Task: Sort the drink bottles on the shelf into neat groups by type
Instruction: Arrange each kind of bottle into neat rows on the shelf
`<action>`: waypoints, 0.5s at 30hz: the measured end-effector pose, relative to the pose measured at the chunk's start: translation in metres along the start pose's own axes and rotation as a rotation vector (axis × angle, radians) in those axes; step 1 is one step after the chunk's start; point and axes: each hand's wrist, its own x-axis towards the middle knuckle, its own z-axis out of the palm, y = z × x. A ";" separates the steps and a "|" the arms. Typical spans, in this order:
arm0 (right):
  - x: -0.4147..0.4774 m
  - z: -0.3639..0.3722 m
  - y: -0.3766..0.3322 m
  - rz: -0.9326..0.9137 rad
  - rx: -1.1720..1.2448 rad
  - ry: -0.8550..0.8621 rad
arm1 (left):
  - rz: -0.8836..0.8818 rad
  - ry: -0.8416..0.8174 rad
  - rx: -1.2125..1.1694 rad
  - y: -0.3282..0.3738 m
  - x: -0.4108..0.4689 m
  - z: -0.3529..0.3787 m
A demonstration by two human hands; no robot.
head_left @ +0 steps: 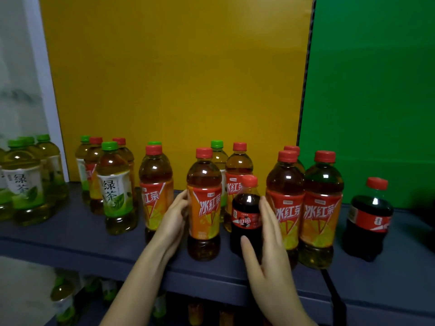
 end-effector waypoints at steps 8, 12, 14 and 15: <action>0.011 0.045 0.008 0.046 -0.177 0.136 | -0.100 -0.094 0.008 -0.004 0.020 -0.004; 0.016 0.056 0.011 0.149 -0.184 0.181 | -0.096 -0.166 0.075 -0.005 0.024 -0.006; 0.018 0.059 0.013 0.228 -0.178 0.181 | -0.119 -0.185 0.098 -0.009 0.026 -0.006; 0.020 0.060 0.015 0.270 -0.177 0.181 | -0.134 -0.189 0.104 -0.010 0.027 -0.006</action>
